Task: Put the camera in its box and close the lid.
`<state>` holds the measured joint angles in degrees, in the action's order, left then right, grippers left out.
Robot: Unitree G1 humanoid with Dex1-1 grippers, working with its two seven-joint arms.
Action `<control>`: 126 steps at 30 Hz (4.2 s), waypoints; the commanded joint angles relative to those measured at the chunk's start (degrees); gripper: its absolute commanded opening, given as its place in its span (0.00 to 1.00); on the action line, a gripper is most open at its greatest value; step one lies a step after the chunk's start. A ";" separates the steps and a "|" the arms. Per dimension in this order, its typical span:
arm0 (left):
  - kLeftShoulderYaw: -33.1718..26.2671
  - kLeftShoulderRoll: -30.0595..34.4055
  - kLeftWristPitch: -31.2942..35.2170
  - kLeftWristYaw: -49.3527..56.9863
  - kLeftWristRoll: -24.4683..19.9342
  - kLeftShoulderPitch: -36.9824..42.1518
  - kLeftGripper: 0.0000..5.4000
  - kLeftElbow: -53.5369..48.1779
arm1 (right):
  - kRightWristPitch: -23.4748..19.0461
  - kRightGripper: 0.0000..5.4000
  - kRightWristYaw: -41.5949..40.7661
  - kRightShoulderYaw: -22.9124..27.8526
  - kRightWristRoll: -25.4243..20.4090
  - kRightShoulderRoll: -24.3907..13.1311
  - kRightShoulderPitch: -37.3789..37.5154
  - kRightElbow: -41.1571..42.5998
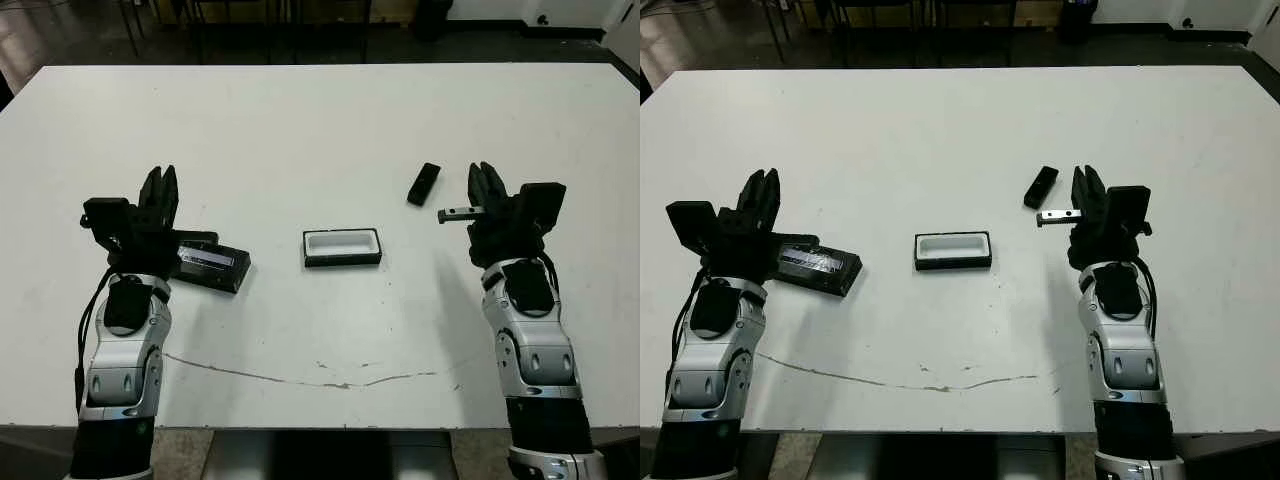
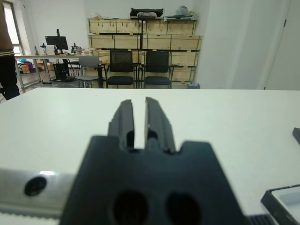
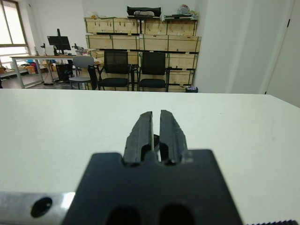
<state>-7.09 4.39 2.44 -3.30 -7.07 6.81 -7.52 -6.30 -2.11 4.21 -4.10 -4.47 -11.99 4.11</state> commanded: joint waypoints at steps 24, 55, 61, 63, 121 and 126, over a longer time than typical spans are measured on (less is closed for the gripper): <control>1.06 -0.34 0.04 0.01 -0.02 -2.24 0.00 0.56 | -4.18 0.00 3.40 -0.79 4.41 -0.54 -2.80 -1.94; 1.37 0.06 0.90 0.12 0.52 -2.92 0.00 -0.20 | -6.94 1.00 12.37 6.22 3.08 0.70 -50.22 -60.35; 1.31 0.11 0.41 -0.16 0.38 -3.31 0.00 -0.08 | -4.38 1.00 14.05 8.16 0.73 1.87 -52.47 -66.71; 1.32 0.07 0.41 -0.07 0.44 -3.41 0.00 -0.09 | -3.88 1.00 14.34 8.34 0.39 2.02 -52.78 -68.25; 1.88 0.51 1.49 -1.02 0.27 -6.24 0.00 -1.85 | -1.08 1.00 28.25 5.54 3.86 9.32 -42.62 -75.86; 2.14 0.53 1.64 -0.84 0.58 -6.11 0.00 -1.78 | 3.31 0.84 31.34 6.70 3.14 10.22 -41.30 -74.79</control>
<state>-5.02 4.49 2.82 -4.12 -7.06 1.26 -9.88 -3.03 28.41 10.27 -0.08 5.30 -54.95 -70.45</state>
